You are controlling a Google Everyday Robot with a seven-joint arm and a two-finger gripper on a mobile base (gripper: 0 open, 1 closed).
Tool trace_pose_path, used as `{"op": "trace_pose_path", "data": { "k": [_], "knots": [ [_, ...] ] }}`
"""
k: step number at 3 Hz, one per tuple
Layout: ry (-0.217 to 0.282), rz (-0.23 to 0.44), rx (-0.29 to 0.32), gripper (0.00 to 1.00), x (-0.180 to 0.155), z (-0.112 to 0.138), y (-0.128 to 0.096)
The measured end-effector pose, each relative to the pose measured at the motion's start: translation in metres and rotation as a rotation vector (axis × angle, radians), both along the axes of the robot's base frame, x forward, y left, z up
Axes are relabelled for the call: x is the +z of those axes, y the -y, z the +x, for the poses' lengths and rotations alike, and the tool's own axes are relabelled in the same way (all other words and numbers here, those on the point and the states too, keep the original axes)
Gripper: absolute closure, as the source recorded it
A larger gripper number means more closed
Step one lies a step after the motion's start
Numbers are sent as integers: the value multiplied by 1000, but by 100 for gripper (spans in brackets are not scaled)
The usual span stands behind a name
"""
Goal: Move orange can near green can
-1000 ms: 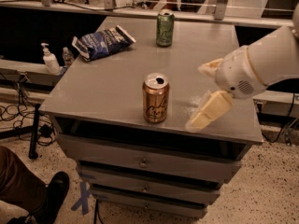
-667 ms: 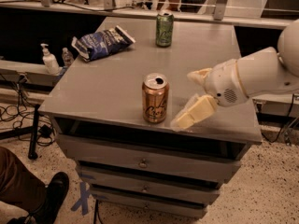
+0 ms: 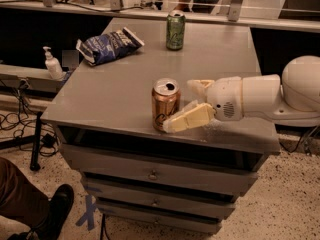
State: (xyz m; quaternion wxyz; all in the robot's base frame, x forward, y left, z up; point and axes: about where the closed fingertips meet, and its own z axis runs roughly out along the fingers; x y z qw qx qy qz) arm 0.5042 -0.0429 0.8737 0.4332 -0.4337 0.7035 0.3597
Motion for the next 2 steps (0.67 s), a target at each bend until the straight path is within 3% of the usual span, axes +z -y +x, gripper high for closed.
{"op": "trace_pose_path", "data": {
  "k": [1, 2],
  "knots": [
    [44, 102, -18, 0, 10, 3, -12],
    [98, 160, -25, 18, 15, 2, -23]
  ]
}}
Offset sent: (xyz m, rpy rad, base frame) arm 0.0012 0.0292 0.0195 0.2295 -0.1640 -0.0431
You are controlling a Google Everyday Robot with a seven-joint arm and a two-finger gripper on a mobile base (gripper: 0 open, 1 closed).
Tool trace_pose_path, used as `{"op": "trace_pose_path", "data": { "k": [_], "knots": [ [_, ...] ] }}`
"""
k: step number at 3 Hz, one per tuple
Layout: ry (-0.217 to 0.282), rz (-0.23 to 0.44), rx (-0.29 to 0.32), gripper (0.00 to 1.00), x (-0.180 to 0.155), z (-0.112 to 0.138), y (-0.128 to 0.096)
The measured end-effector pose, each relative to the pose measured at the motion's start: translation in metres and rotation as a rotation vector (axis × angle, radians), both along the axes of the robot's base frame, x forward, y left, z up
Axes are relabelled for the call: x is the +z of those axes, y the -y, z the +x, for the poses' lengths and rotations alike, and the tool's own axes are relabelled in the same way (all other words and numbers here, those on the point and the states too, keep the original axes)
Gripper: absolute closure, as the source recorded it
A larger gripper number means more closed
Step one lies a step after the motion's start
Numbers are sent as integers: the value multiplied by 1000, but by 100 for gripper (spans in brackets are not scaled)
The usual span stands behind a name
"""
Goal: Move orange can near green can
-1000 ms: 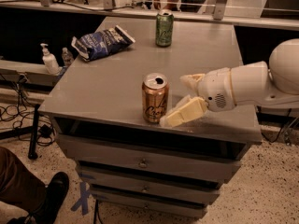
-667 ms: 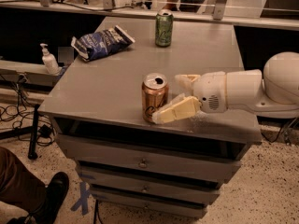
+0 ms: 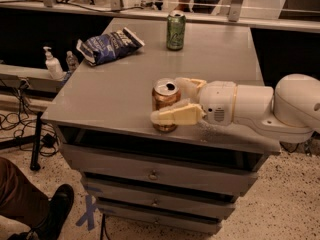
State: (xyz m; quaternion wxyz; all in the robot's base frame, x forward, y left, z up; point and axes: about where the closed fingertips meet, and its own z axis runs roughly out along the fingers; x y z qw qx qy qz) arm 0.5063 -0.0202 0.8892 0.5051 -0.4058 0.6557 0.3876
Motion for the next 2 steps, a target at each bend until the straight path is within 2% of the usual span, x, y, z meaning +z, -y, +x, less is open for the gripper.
{"op": "trace_pose_path", "data": {
  "k": [2],
  "knots": [
    [74, 29, -22, 65, -2, -5, -1]
  ]
}}
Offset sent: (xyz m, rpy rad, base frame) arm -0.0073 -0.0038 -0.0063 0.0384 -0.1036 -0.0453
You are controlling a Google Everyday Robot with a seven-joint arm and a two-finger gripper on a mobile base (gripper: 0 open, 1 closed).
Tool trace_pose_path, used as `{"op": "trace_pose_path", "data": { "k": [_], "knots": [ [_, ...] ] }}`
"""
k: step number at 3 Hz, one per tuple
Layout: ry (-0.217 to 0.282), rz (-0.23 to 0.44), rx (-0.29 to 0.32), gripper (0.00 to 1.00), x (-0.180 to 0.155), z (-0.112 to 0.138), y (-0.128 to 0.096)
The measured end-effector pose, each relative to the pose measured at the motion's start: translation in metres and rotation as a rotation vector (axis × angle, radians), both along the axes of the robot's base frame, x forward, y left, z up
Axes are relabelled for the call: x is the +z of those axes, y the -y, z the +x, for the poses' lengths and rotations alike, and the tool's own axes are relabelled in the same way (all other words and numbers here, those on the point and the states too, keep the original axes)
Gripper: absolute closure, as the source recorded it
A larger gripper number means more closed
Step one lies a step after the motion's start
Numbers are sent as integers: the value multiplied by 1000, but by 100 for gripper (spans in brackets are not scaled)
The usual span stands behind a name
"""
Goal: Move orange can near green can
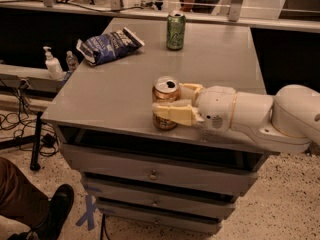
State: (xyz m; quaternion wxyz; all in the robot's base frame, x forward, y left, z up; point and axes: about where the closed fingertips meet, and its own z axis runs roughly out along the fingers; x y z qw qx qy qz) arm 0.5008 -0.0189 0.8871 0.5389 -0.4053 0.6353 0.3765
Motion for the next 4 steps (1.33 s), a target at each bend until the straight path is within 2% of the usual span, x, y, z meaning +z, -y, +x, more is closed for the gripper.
{"op": "trace_pose_path", "data": {
  "k": [1, 2, 3, 4],
  "knots": [
    [47, -21, -26, 88, 7, 11, 10],
    [129, -61, -78, 100, 36, 41, 41],
    [129, -61, -78, 100, 37, 41, 41],
    [137, -49, -94, 100, 36, 53, 43]
  ]
}}
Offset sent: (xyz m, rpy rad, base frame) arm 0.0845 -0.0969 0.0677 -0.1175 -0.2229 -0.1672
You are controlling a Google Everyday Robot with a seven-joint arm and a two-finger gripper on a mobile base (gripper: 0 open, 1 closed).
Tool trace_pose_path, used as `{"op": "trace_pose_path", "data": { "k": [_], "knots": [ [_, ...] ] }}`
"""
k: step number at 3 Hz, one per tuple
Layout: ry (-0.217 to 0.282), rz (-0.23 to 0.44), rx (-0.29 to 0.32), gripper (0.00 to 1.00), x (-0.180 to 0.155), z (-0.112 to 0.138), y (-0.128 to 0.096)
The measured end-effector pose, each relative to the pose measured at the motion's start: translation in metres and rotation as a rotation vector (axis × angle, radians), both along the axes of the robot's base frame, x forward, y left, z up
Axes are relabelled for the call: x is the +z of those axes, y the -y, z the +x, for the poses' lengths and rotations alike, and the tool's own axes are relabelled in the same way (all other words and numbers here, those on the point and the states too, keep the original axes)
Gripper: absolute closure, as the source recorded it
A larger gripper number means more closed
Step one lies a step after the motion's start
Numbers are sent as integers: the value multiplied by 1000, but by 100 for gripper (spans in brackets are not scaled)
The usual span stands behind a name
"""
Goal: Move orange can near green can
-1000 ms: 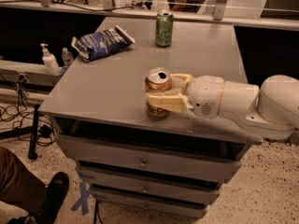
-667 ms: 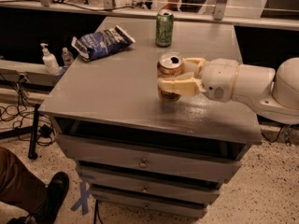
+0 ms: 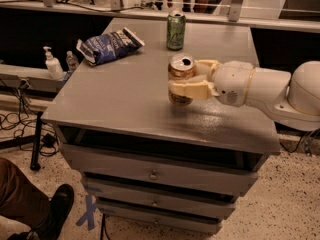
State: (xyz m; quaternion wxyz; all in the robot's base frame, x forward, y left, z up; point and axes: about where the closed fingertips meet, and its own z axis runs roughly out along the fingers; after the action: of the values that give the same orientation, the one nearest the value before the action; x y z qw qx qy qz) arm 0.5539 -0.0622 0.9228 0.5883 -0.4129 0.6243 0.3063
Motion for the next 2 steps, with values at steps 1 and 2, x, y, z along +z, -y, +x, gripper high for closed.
{"op": "trace_pose_path", "data": {
  "k": [1, 2],
  "knots": [
    [14, 6, -34, 100, 0, 30, 12],
    [40, 1, -71, 100, 12, 71, 27]
  ]
}}
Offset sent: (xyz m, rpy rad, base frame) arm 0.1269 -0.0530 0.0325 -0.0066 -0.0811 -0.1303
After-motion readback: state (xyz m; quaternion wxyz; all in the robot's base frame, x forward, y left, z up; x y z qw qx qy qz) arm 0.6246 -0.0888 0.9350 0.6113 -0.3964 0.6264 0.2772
